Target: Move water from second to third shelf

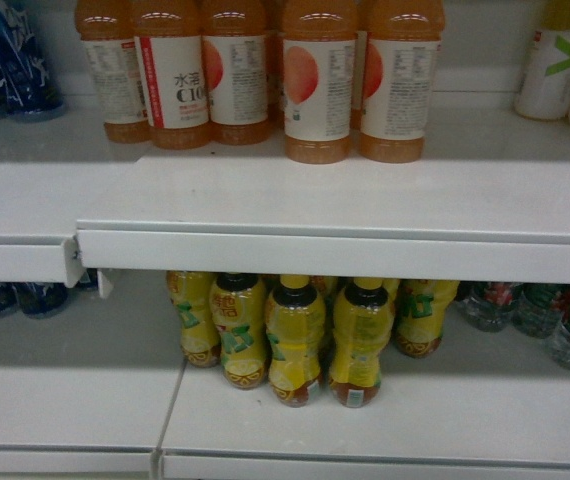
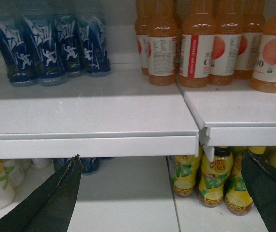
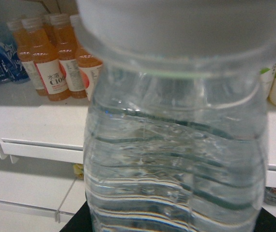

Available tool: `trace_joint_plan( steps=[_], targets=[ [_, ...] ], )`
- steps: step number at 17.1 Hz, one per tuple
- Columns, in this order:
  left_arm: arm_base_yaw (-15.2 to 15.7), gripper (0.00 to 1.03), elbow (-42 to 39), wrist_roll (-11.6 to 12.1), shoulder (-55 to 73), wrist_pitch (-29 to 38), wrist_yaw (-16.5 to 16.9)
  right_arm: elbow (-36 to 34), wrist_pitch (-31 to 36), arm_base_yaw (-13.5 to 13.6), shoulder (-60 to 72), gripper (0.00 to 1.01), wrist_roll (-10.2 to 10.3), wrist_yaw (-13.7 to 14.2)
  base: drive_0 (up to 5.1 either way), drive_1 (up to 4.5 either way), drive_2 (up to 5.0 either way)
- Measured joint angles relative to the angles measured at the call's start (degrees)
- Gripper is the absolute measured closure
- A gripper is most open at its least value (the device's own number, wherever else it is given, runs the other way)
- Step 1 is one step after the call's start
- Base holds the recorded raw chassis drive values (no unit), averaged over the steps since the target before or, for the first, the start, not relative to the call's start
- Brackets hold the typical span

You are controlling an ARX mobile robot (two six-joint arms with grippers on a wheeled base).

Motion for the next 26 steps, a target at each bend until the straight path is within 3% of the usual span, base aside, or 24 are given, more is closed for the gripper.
trace_joint_plan(
  steps=[26],
  targets=[
    [0.00,0.05,0.00,0.00,0.00,-0.04,0.02,-0.02,0.07,0.00,0.02,0.60,0.02,0.00,-4.6,1.87,2.6]
  ],
)
